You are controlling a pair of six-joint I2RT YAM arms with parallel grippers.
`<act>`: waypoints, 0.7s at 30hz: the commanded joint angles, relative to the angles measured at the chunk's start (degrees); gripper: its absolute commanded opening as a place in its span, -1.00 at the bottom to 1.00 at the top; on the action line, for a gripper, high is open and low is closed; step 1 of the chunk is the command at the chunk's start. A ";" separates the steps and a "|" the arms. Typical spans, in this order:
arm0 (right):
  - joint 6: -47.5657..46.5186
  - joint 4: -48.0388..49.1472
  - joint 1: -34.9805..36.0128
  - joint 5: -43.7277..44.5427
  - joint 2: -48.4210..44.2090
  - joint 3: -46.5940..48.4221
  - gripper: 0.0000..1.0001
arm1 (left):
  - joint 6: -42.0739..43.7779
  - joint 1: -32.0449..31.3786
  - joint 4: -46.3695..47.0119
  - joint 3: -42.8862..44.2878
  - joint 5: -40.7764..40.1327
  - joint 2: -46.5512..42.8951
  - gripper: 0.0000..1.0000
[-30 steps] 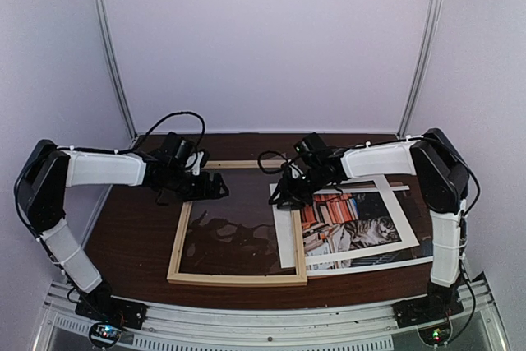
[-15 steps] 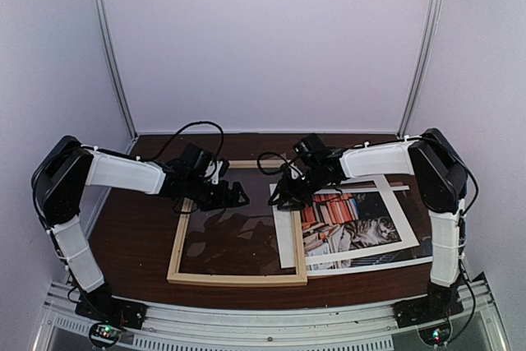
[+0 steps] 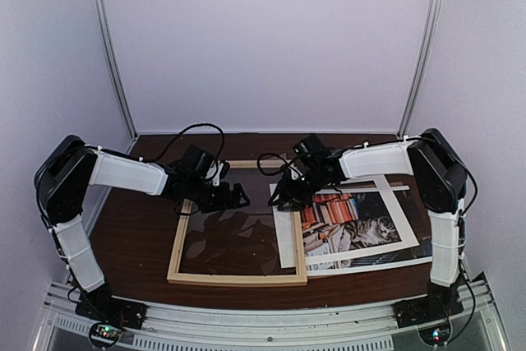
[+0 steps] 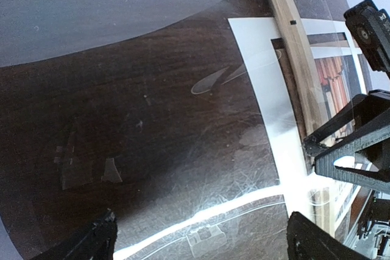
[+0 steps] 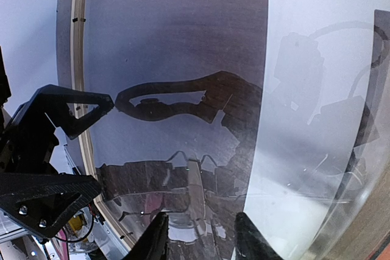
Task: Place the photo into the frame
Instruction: Place the glass panel at the frame body.
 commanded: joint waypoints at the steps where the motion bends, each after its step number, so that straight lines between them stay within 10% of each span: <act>1: -0.50 0.73 0.39 -0.55 0.83 1.13 -0.25 | -0.04 -0.43 0.75 0.68 -1.31 1.09 0.95; 21: -1.84 -2.43 0.41 3.26 -2.54 -0.62 -0.19 | 0.38 -0.52 0.05 -1.21 -1.99 1.36 0.95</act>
